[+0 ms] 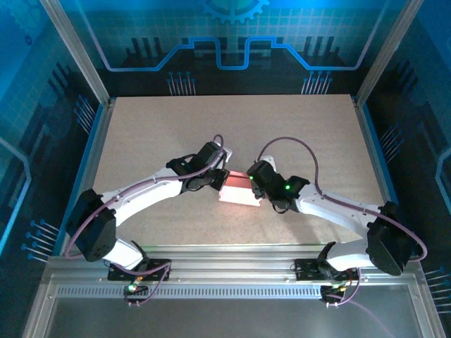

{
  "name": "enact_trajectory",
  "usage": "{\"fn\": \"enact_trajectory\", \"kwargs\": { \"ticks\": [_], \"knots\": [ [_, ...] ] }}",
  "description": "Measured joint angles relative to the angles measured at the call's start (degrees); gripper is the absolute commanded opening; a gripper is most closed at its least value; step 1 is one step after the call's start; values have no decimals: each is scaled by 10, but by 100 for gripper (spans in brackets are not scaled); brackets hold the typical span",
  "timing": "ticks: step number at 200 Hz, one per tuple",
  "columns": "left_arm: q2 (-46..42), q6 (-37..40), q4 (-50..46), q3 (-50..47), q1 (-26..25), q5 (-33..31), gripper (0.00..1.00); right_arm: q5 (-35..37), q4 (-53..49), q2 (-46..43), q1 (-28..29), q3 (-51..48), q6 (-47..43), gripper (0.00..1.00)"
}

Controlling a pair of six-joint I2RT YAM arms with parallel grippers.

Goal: Fold the paper box

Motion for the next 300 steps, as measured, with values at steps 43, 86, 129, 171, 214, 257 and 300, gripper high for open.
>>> {"fn": "enact_trajectory", "kwargs": {
  "ticks": [43,86,129,171,214,257,300],
  "knots": [
    [3,1,-21,11,0,2,0,11,-13,8,4,6,3,36],
    [7,1,-36,15,0,2,0,10,-36,4,7,9,3,31],
    [8,-8,-41,19,0,2,0,-3,-37,4,8,10,11,35],
    [31,-49,-58,52,0,2,0,-12,-43,4,9,10,36,44],
    [43,-94,-80,72,0,5,0,-13,-44,6,9,13,46,37],
    [45,-100,-89,78,0,10,0,-13,-44,7,9,13,46,35],
    [44,-61,-65,59,0,-5,0,-12,-42,7,10,13,45,33]
  ]
}}
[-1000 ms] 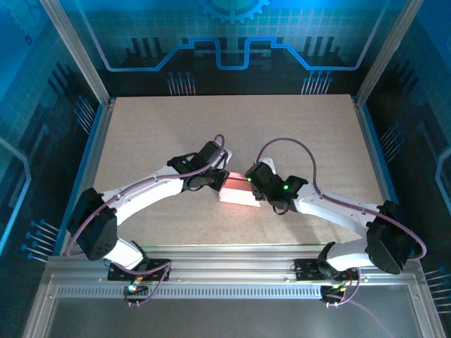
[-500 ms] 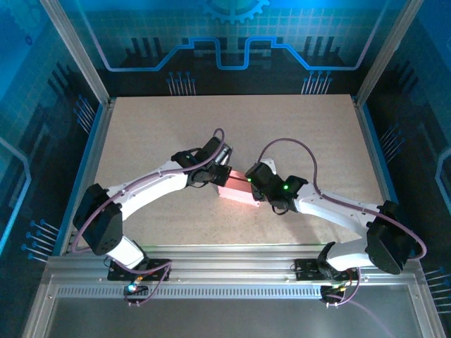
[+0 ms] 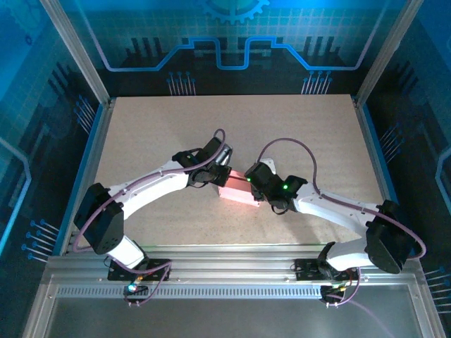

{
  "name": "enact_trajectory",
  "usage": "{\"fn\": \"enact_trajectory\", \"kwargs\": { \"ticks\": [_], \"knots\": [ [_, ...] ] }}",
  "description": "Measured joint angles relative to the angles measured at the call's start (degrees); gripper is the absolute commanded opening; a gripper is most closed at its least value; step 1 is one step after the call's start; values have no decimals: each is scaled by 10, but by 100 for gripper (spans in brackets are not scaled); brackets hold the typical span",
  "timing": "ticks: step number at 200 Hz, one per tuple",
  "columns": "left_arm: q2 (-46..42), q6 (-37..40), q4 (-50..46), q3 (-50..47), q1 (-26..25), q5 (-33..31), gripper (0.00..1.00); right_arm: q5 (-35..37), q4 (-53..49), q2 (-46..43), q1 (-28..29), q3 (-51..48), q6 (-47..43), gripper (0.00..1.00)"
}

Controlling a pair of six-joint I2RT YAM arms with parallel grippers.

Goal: Fold the paper box

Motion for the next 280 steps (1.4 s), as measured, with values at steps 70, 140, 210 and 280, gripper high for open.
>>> {"fn": "enact_trajectory", "kwargs": {
  "ticks": [70,140,210,280],
  "knots": [
    [-6,17,52,-30,0,-14,0,0,0,0,0,0,0,32],
    [-40,-3,95,-79,0,-8,0,-1,1,0,0,0,0,32],
    [-83,-38,169,-153,-10,-12,0,-3,2,0,0,0,0,32],
    [-114,-54,340,-265,-49,-92,0,-1,0,-1,0,0,0,32]
  ]
}}
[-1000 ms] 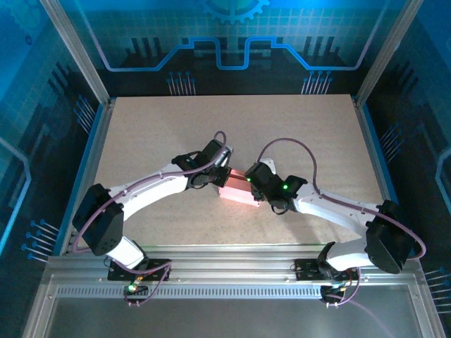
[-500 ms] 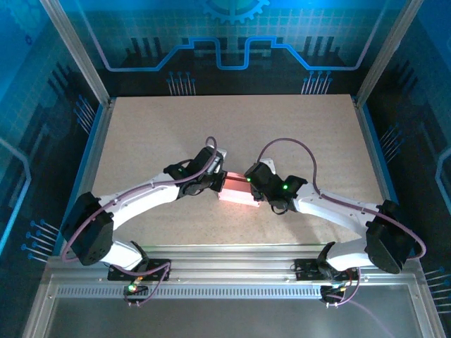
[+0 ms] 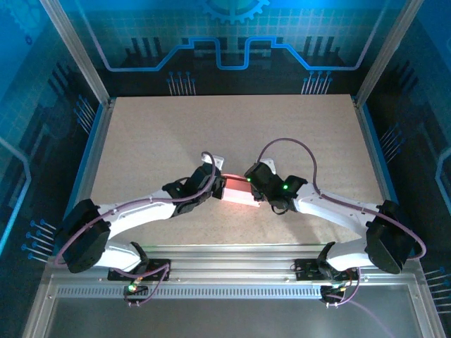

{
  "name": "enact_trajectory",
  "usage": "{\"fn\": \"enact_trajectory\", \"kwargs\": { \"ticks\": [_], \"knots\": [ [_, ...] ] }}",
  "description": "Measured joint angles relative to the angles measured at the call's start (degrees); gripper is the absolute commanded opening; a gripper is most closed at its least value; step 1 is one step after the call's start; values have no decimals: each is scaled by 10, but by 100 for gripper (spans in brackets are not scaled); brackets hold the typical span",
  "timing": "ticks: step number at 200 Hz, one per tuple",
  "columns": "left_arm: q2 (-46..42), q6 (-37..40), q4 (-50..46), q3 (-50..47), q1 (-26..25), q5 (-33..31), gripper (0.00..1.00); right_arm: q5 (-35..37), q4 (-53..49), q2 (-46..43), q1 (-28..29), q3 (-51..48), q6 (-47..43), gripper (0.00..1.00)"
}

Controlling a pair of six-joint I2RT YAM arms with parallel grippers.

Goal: Fold the paper box

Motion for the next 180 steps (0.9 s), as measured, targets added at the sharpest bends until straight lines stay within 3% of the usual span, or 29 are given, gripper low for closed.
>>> {"fn": "enact_trajectory", "kwargs": {
  "ticks": [70,95,124,139,180],
  "knots": [
    [9,0,165,-78,-17,-37,0,-2,2,-21,0,-15,-1,35],
    [13,0,176,-79,-20,-43,0,-8,7,-40,0,-29,-8,44],
    [16,0,172,-76,-23,-49,0,-28,11,-63,1,-34,-21,65],
    [21,0,171,-72,-23,-52,0,-35,12,-82,1,-38,-33,71],
    [26,0,174,-71,-24,-56,0,-42,21,-140,1,-42,-56,74]
  ]
}}
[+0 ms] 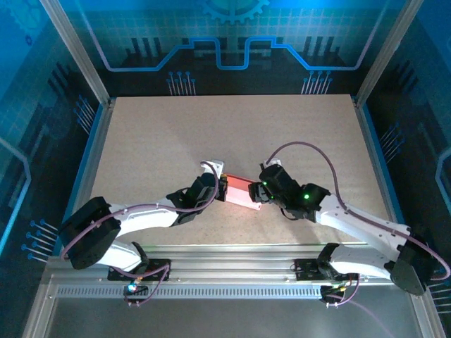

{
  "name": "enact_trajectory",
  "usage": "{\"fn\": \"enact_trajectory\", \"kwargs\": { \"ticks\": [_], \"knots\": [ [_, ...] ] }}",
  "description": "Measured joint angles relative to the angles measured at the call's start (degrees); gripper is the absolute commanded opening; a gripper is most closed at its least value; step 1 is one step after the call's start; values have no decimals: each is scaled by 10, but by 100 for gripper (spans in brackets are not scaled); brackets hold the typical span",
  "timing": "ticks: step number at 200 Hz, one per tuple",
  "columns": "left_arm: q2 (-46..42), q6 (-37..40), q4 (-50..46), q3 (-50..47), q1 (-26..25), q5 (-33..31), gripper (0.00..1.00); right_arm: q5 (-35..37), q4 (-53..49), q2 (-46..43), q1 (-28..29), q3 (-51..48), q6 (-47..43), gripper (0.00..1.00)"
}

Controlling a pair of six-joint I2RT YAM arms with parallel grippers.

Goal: Fold the paper box

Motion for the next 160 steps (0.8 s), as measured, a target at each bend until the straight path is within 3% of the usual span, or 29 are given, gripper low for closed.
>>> {"fn": "enact_trajectory", "kwargs": {
  "ticks": [30,65,133,150,160],
  "knots": [
    [2,0,4,0,0,0,0,-9,2,2,-18,10,-13,74],
    [2,2,15,-6,0,0,1,-37,-11,87,-65,82,-27,74],
    [2,11,31,-16,-2,0,3,-80,-22,190,-65,131,-39,72],
    [2,12,33,-16,-2,0,7,-80,-22,190,-63,131,-39,71],
    [2,13,33,-16,-2,0,20,-81,-22,190,-63,130,-39,71]
  ]
}}
